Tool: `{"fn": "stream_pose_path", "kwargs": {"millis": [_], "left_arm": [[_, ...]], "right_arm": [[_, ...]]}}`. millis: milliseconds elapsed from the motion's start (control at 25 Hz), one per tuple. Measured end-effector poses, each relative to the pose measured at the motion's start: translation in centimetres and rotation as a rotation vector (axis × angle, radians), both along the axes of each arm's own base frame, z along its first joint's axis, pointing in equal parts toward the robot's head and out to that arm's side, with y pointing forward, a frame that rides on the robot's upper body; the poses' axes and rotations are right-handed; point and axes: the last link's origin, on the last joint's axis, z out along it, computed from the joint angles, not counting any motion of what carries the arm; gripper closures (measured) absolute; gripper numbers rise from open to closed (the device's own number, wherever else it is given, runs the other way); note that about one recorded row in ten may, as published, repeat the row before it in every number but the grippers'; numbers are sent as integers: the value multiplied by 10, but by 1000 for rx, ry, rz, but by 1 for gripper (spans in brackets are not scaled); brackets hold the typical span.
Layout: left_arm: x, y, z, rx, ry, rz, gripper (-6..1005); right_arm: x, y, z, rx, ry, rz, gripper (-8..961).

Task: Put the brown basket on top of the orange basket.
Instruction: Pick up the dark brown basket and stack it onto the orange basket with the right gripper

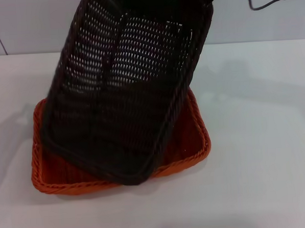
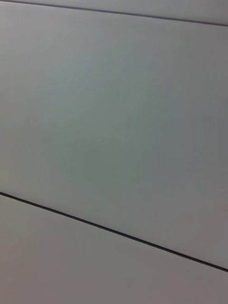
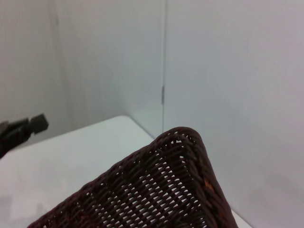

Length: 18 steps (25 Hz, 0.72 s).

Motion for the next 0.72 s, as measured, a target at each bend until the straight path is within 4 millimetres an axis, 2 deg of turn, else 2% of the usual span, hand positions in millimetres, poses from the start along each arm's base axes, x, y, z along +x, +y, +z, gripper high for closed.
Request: {"fn": "stream_pose_path", "kwargs": {"millis": [240,720], "left_arm": [[1,0,-1,-7,3,-5,885],[-2,-5,2,19,29,-3,885]], "right_arm": [[7,-8,-1,-33,129,-97,748],[27,-16,-1,-34,228,-241,741]]}}
